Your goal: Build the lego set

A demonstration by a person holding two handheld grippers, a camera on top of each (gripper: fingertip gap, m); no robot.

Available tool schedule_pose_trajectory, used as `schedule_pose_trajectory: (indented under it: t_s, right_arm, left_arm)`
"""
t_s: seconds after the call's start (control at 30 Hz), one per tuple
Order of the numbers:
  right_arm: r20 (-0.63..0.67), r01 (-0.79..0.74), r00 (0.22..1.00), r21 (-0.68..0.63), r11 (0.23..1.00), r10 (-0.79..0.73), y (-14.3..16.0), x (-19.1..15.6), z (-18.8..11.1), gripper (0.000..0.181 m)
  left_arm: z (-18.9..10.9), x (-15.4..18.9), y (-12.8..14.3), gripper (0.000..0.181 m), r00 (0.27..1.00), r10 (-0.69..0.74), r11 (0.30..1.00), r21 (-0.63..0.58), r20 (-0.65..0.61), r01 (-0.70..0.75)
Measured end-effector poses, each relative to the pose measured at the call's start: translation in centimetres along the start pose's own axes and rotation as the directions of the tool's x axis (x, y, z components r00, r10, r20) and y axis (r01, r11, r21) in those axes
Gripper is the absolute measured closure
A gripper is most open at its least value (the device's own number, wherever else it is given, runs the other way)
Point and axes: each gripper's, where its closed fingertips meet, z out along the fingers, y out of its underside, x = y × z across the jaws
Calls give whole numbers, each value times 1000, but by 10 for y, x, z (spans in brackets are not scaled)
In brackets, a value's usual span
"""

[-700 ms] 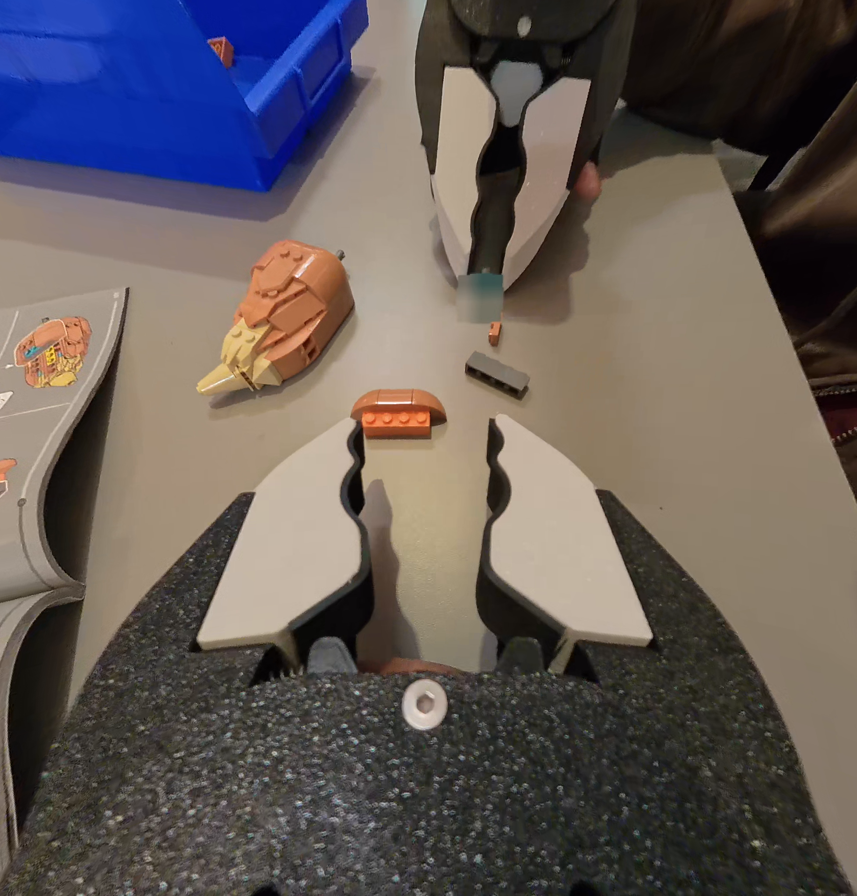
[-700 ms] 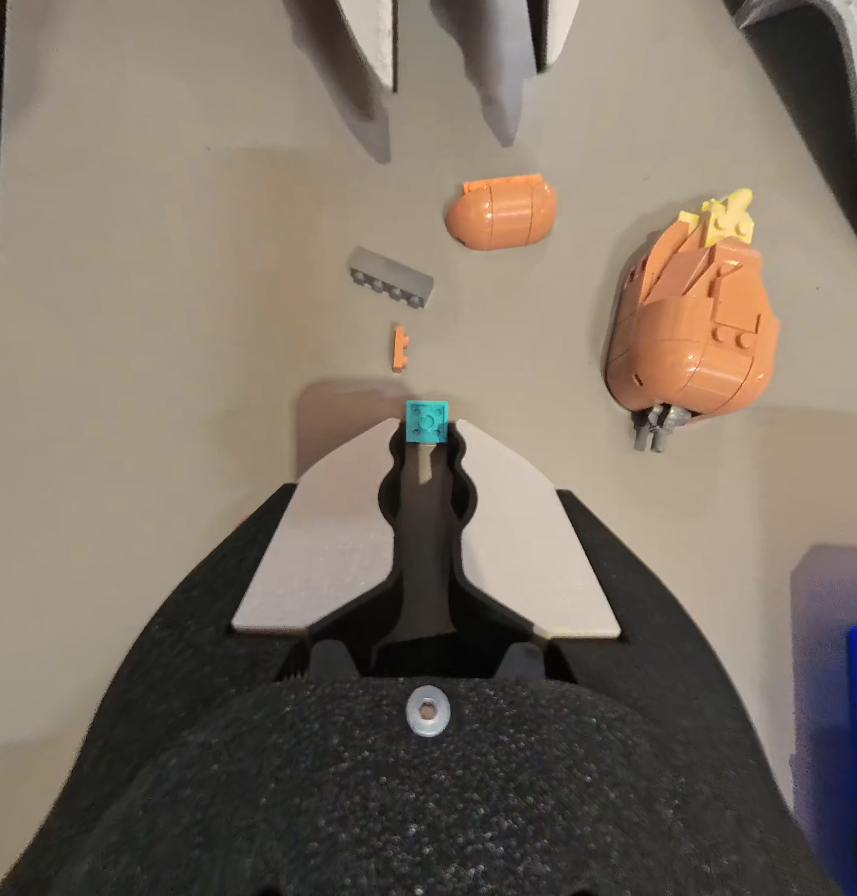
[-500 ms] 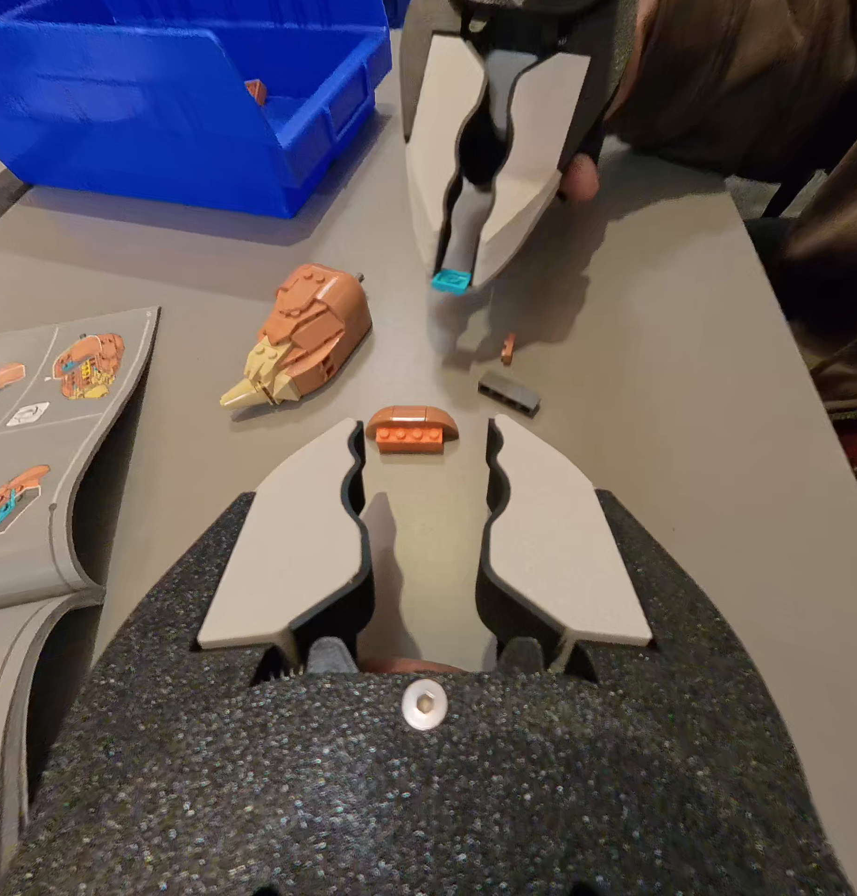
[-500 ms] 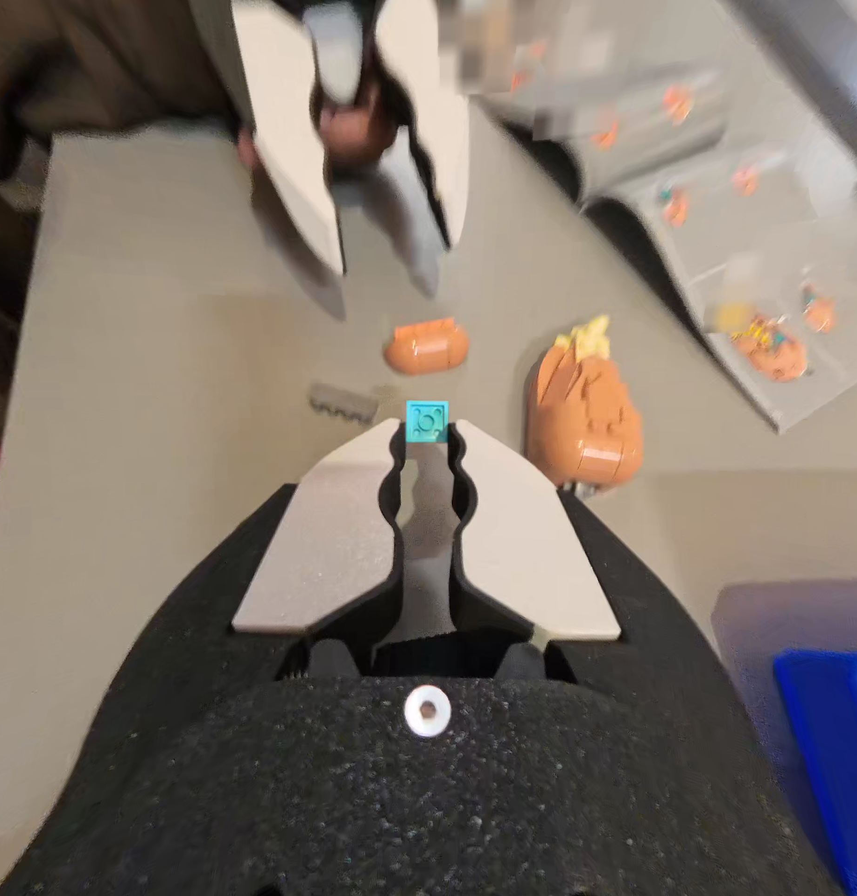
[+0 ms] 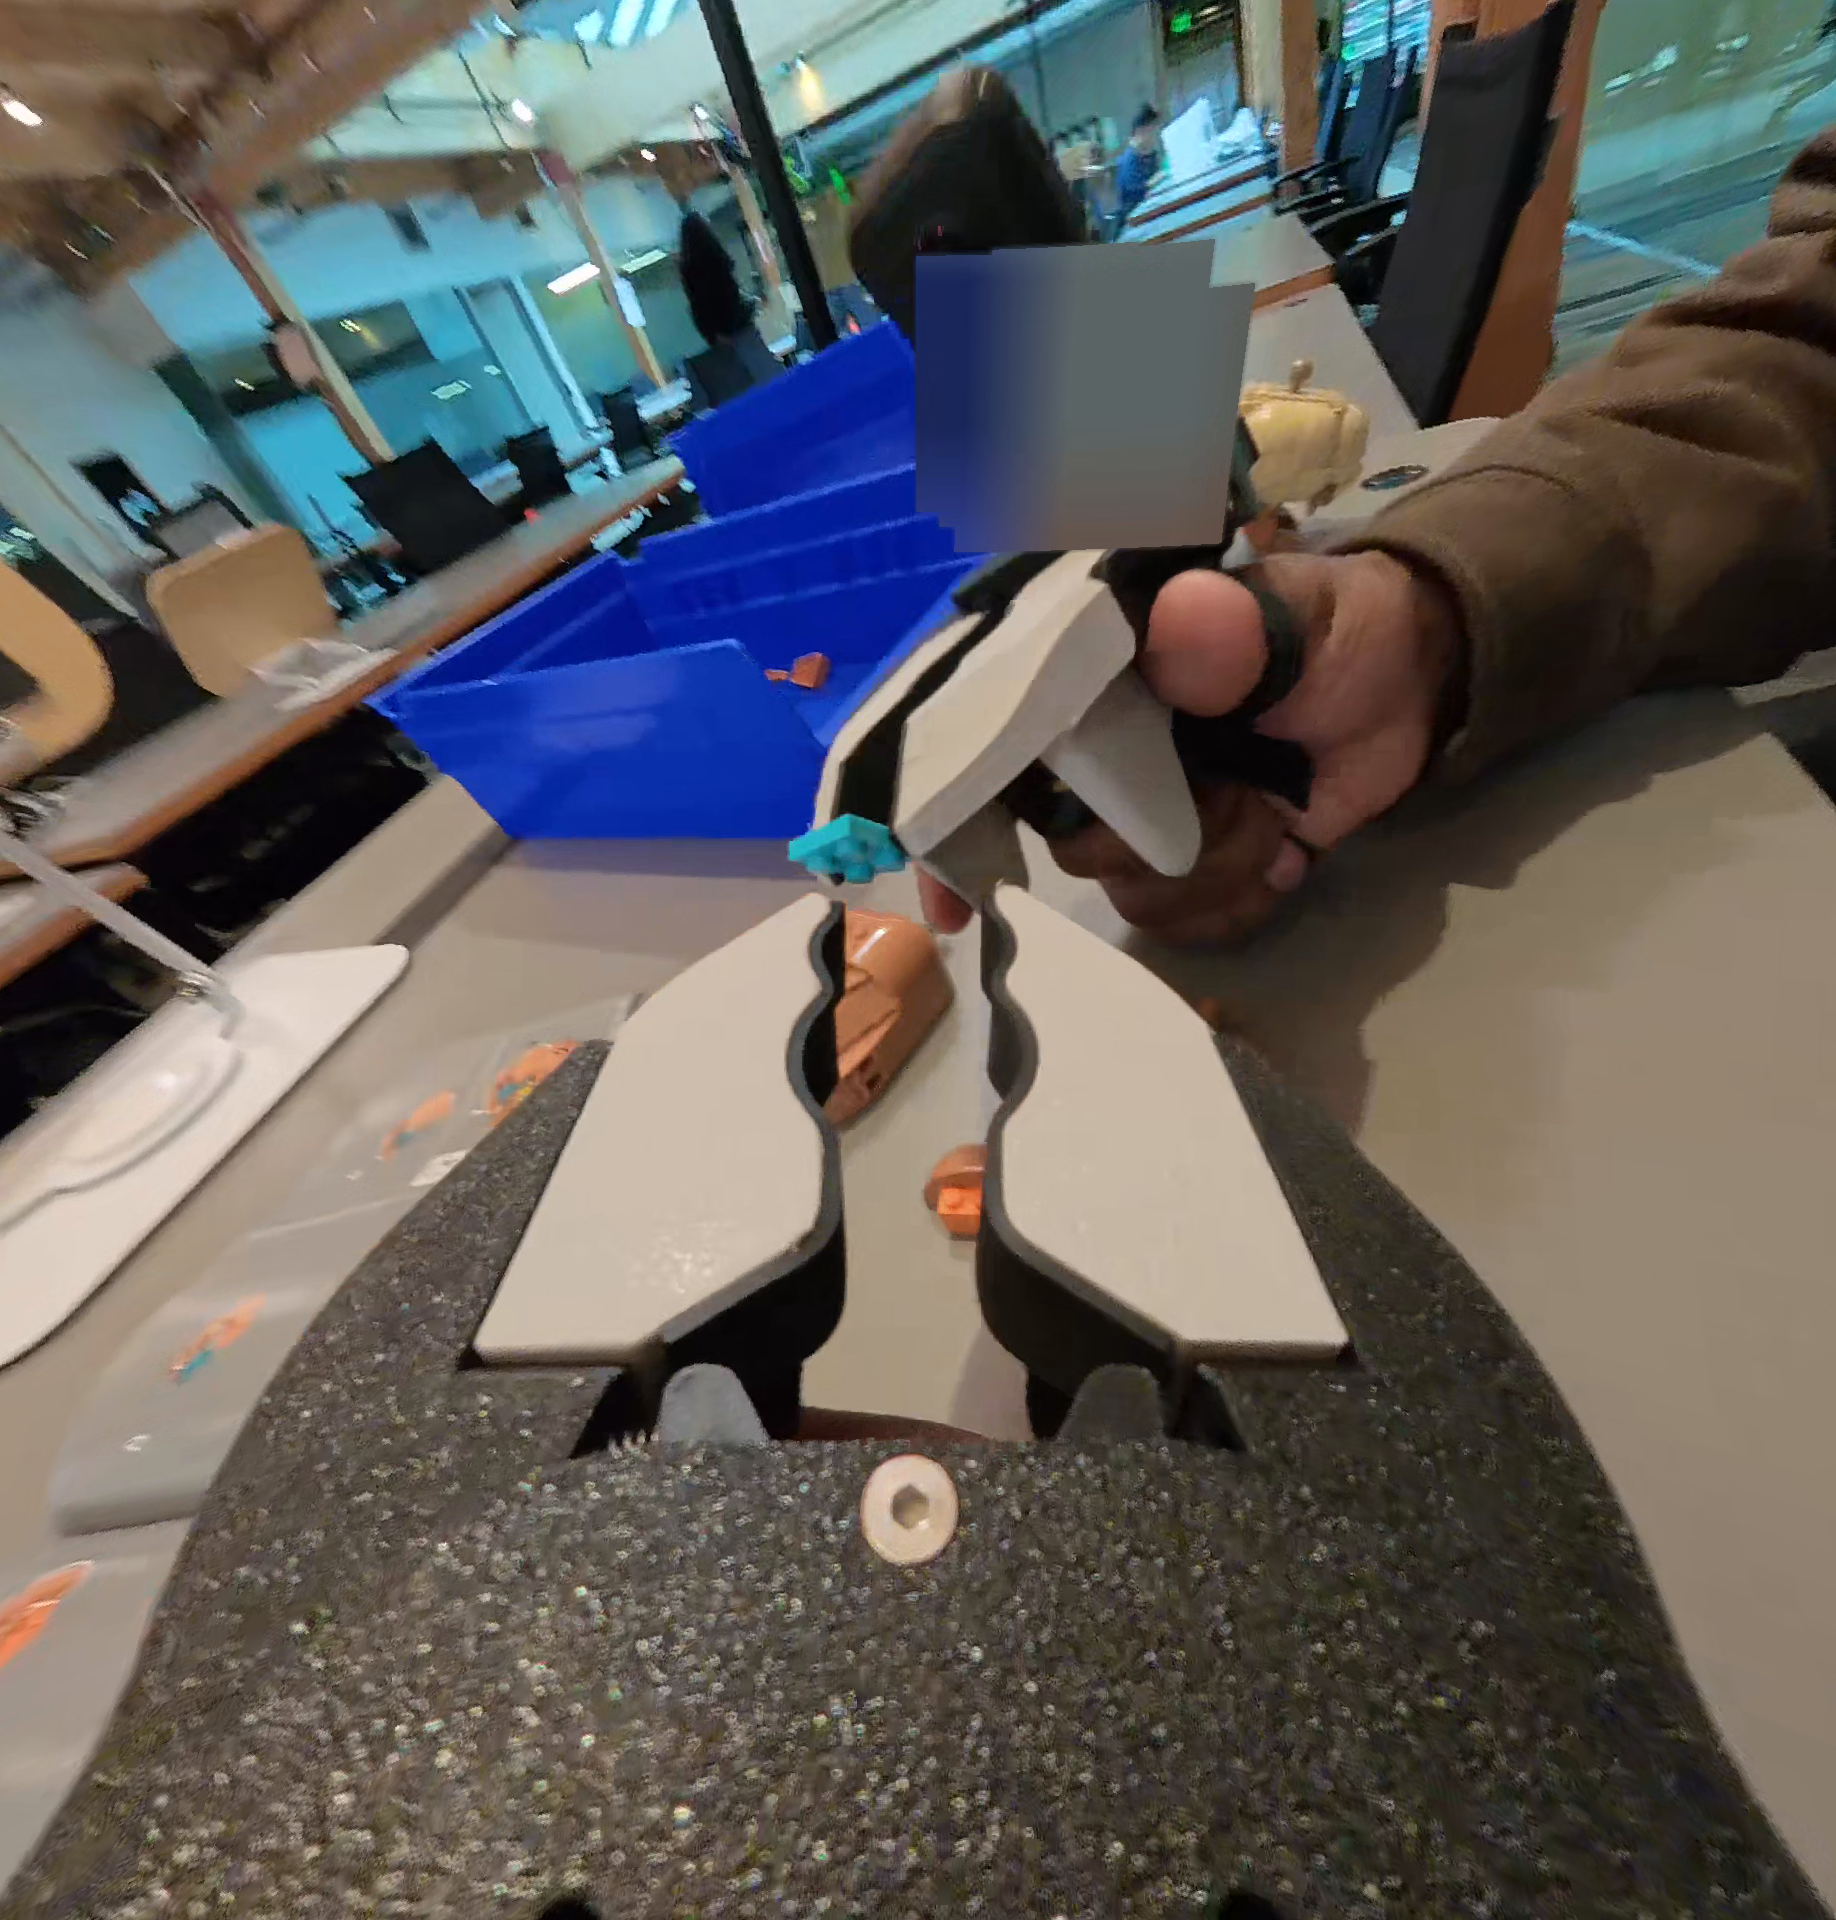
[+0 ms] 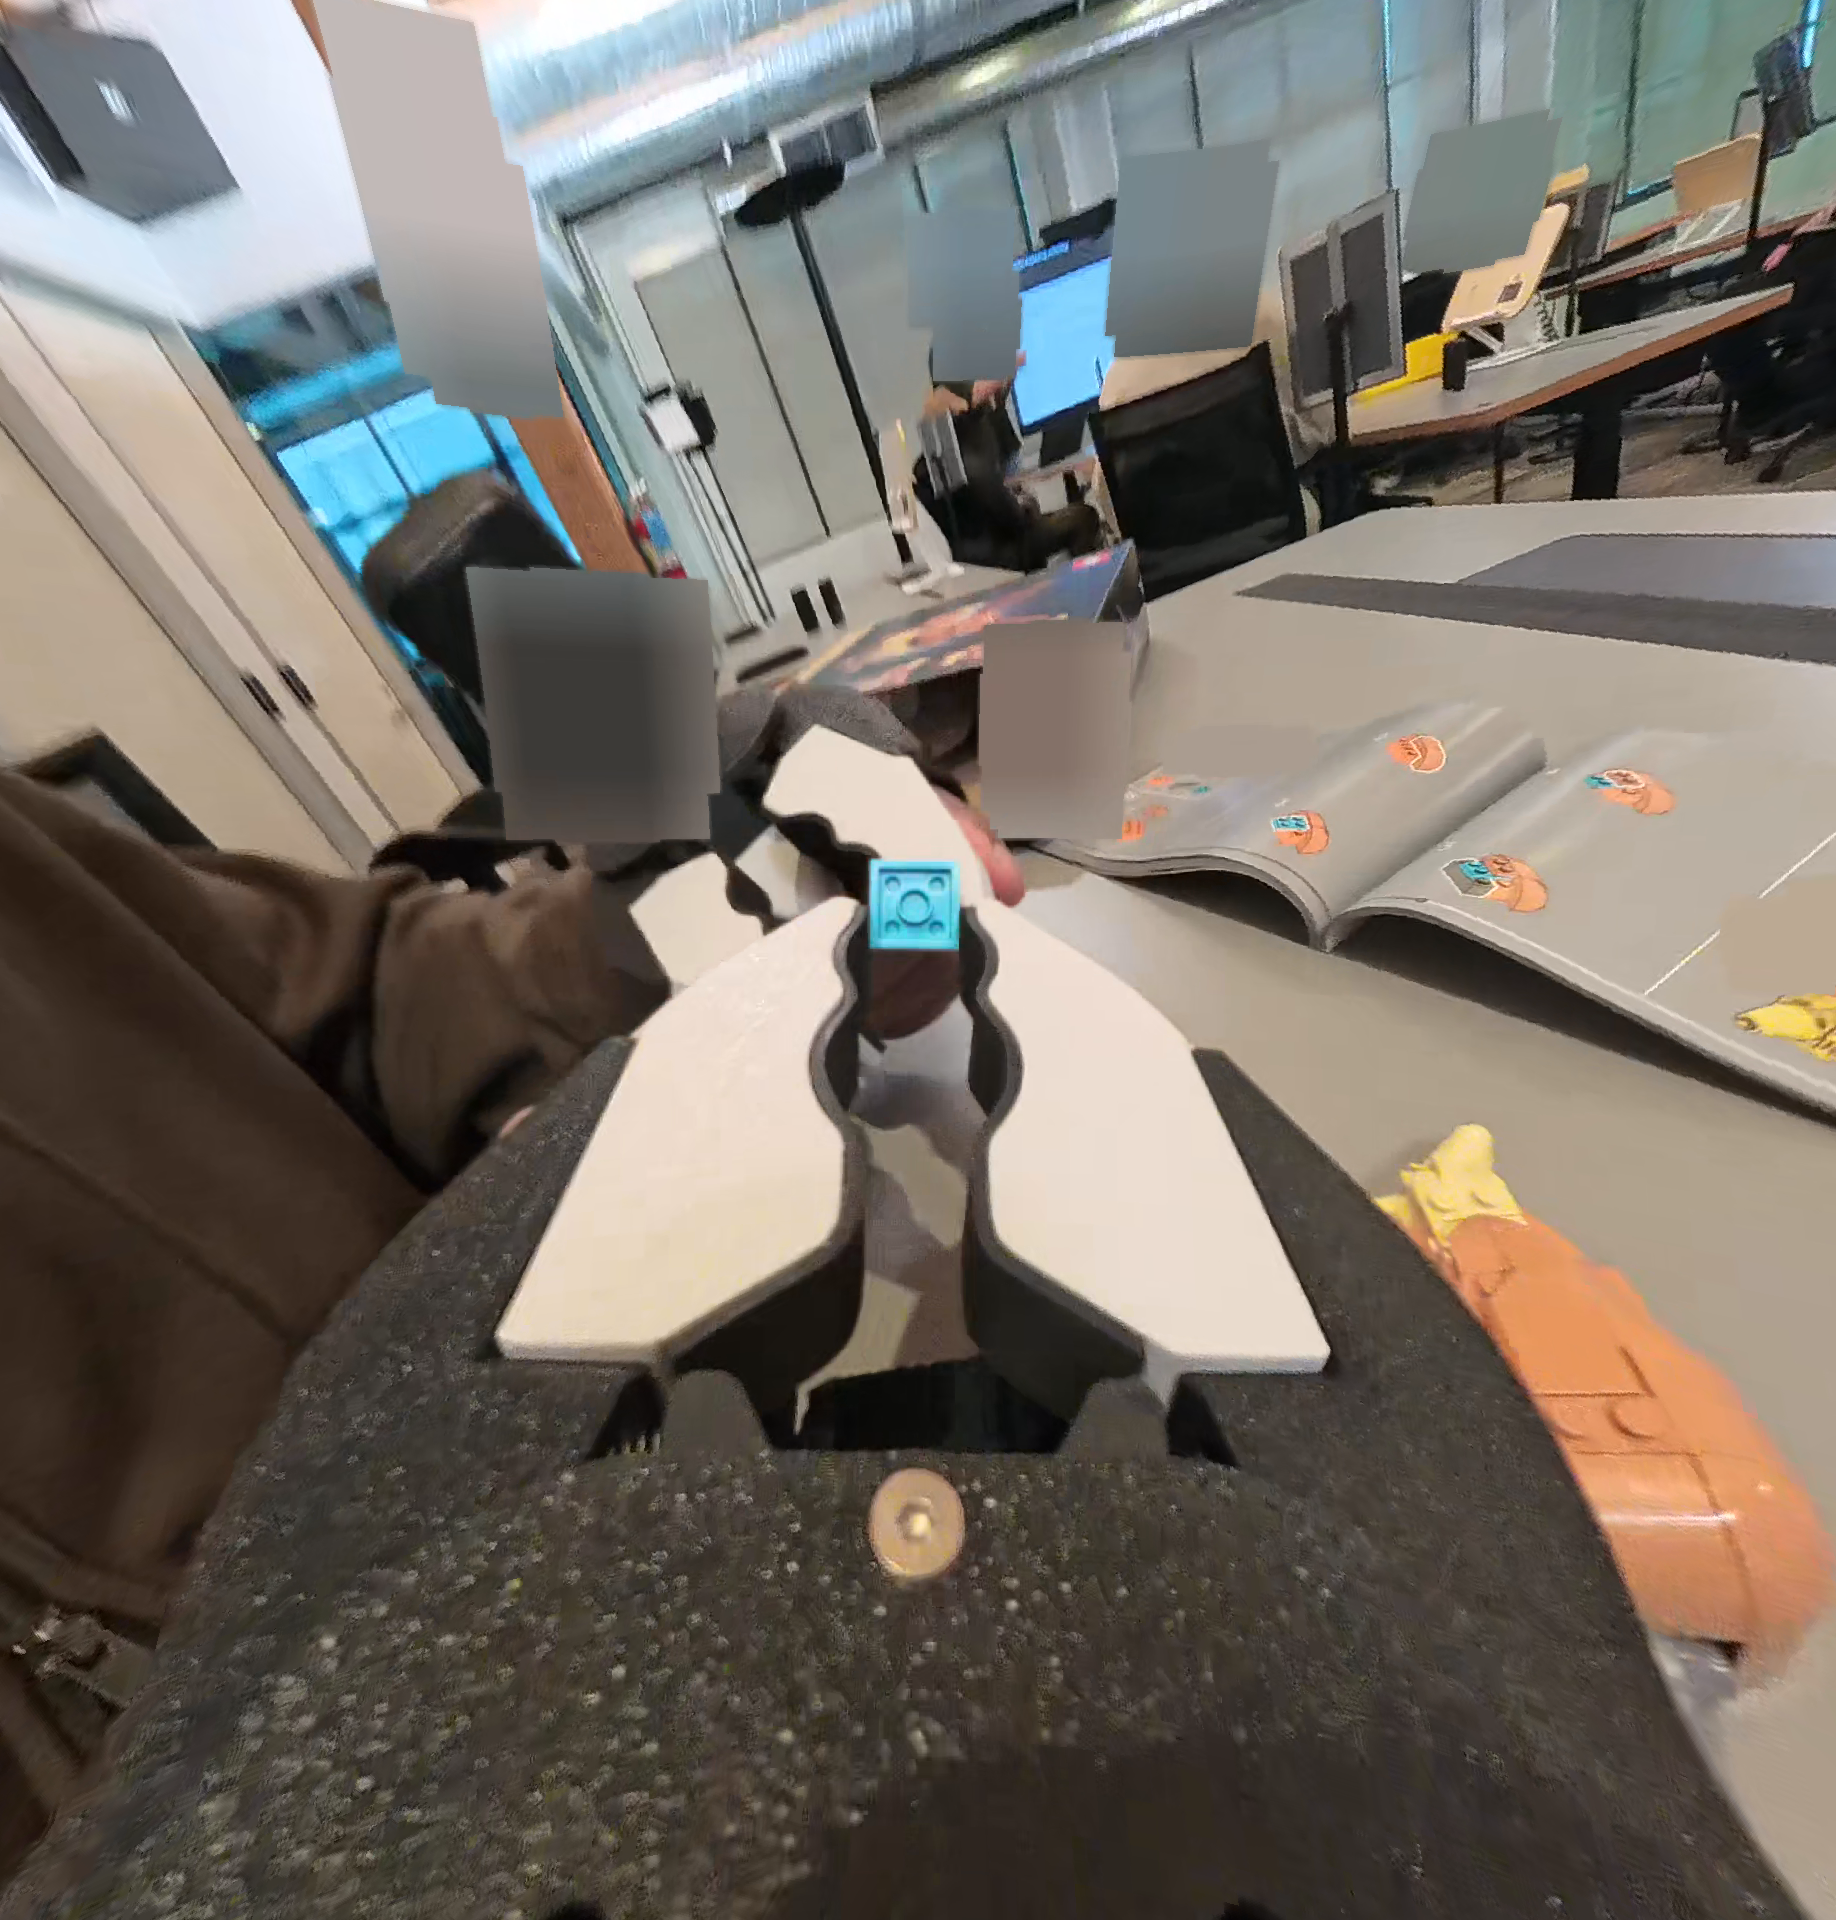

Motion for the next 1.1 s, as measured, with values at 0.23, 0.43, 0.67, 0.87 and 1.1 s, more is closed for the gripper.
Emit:
schedule_pose_trajectory:
  t_s: [0.23,0.43,0.67,0.87,1.1]
  right_arm:
    - [4,-54,999,27,998,54,2,2,2,165]
    - [11,-85,996,9,996,85,5,4,2,165]
    - [-13,-66,998,-64,996,66,11,7,1,163]
    - [-24,-62,998,-132,989,59,18,9,1,154]
    - [-18,-34,999,-239,971,30,34,4,6,162]
  left_arm:
    - [-2,-10,-10,157,993,59,997,43,103,-64]
    - [0,-9,-6,160,984,123,992,16,126,-126]
    - [1,-9,2,163,957,250,968,-58,148,-244]
    - [3,-5,8,163,942,310,949,-91,128,-301]
    - [5,8,15,163,909,413,907,-117,51,-406]
